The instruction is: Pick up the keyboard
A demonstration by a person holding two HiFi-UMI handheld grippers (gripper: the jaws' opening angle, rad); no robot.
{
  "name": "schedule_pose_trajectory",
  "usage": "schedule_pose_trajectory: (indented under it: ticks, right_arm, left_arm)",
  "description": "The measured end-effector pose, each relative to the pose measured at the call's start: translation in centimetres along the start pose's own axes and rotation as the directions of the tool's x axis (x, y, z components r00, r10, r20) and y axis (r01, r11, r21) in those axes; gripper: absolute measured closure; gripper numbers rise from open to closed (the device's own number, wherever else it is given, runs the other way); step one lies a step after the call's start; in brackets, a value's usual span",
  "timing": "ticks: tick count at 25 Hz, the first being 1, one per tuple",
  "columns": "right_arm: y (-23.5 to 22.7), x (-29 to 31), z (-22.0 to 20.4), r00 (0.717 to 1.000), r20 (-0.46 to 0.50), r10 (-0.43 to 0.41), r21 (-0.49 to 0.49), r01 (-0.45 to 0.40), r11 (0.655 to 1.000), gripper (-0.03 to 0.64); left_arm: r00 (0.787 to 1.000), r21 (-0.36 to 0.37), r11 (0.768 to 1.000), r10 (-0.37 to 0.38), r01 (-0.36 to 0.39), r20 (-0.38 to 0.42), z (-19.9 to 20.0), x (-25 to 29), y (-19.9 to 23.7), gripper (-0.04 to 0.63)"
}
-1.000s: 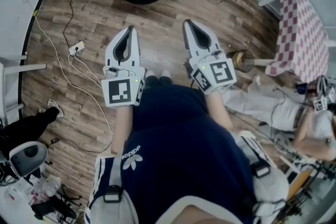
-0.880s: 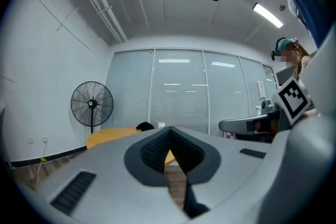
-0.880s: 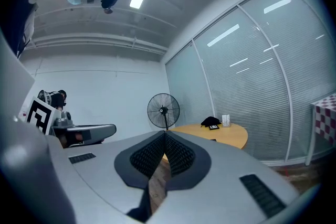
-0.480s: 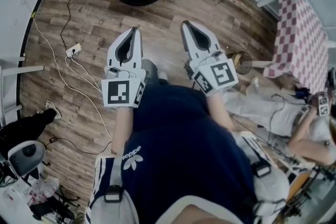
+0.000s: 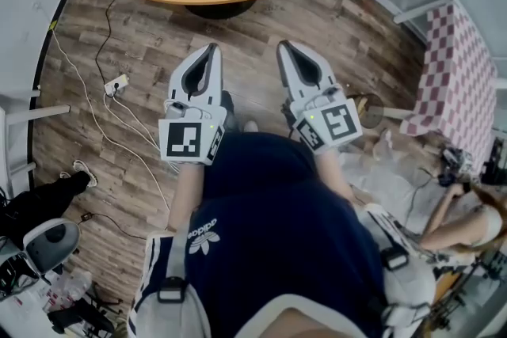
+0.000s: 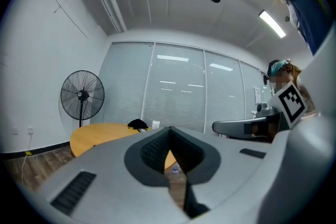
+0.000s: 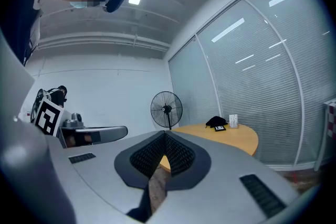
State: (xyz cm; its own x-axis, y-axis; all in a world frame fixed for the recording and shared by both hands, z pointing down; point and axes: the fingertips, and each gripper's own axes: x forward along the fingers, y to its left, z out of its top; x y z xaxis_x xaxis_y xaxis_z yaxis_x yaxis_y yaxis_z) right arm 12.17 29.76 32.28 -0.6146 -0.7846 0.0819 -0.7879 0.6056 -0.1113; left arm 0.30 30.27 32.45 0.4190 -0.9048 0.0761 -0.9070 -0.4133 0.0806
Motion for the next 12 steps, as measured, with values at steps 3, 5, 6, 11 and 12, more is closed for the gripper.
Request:
schedule_pose_trajectory:
  ticks: [3,5,6,11,12]
  right_arm:
    - [-0.6,3.7,1.1,1.000,0.011,0.006,-0.008,-0.006,1.000,0.615]
    - [-1.0,5.9,1.8,1.000,0.017,0.003,-0.008,-0.003,1.000,0.615]
    - [-1.2,6.9,2.0,1.000,0.017,0.000,-0.010,0.000,1.000,0.615]
    - [-1.6,11.2,2.4,1.000,0.010,-0.030,-0.012,0.030,0.999,0.615]
    - [-1.7,11.9,2.3,0.999,0.010,-0.039,-0.012,0.039,0.999,0.615]
  left_arm:
    - [1.000,0.019,1.000,-0.012,0.011,0.013,1.4,2.6,2.8,0.594]
    - [1.000,0.035,0.999,-0.012,0.012,0.021,2.3,4.0,4.7,0.594]
    - [1.000,0.038,0.999,-0.011,0.010,0.023,2.7,4.6,5.6,0.594]
    - [1.000,0.022,1.000,-0.003,0.002,0.022,3.5,6.4,10.1,0.594]
    - [1.000,0.020,1.000,-0.003,0.003,0.020,3.4,6.6,10.8,0.594]
